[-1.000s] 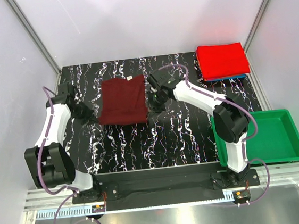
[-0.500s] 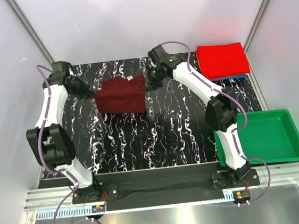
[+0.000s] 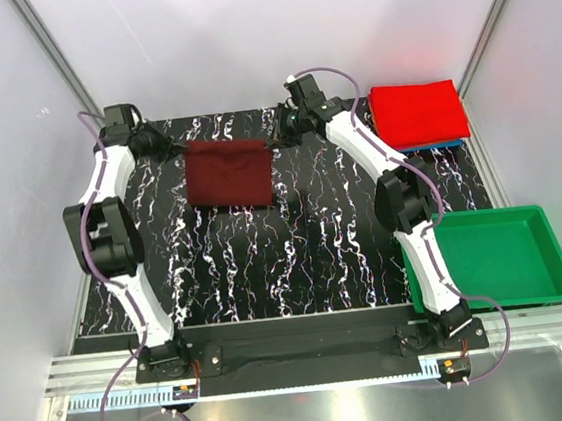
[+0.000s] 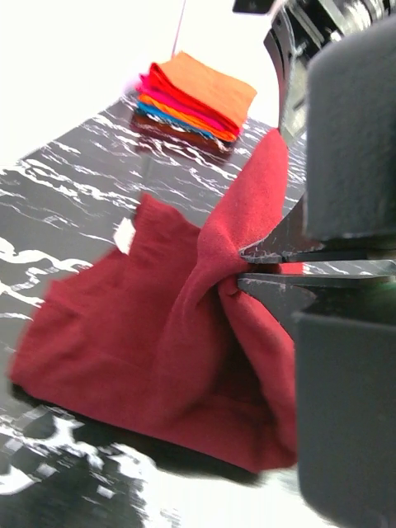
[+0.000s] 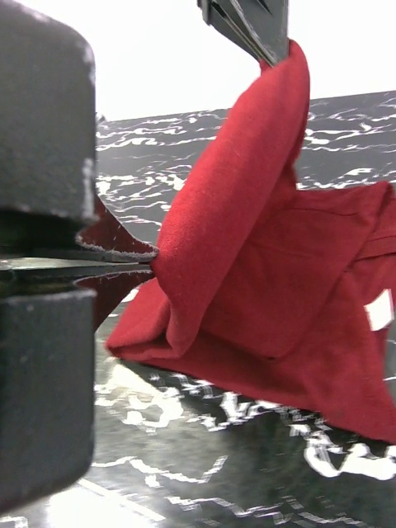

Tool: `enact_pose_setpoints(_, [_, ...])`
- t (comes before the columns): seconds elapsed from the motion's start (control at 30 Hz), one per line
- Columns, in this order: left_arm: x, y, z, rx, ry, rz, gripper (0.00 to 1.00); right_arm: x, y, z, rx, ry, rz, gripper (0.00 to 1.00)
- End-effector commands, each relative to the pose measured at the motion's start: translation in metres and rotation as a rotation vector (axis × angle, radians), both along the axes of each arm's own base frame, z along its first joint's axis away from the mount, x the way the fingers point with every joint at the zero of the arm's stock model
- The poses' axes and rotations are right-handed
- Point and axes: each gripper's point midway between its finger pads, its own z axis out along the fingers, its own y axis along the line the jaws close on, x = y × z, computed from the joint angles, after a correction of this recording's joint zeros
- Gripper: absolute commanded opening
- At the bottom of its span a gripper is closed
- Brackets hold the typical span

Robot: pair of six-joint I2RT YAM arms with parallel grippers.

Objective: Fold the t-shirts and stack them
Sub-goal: Fold the tshirt

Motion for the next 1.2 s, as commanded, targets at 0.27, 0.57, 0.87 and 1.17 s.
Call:
enact_pose_setpoints(0.27, [0.097, 0.004, 0.029, -0.090, -0.283, -0.045, 0.05, 0.070, 0.015, 0.013, 0.169, -0.189, -0.052, 0.00])
enact_pose_setpoints(0.57, [0.135, 0.037, -0.010, -0.071, -0.272, 0.003, 0.43, 0.118, -0.015, -0.006, 0.219, -0.208, -0.179, 0.48])
enact_pose_setpoints(0.87, [0.099, 0.043, -0.025, 0.144, -0.248, -0.095, 0.43, 0.083, -0.011, -0.040, 0.205, -0.070, -0.083, 0.58])
enact_pose_setpoints(1.17, [0.072, -0.016, -0.020, 0.021, -0.361, -0.321, 0.26, 0.053, -0.007, -0.045, 0.186, -0.021, -0.019, 0.45])
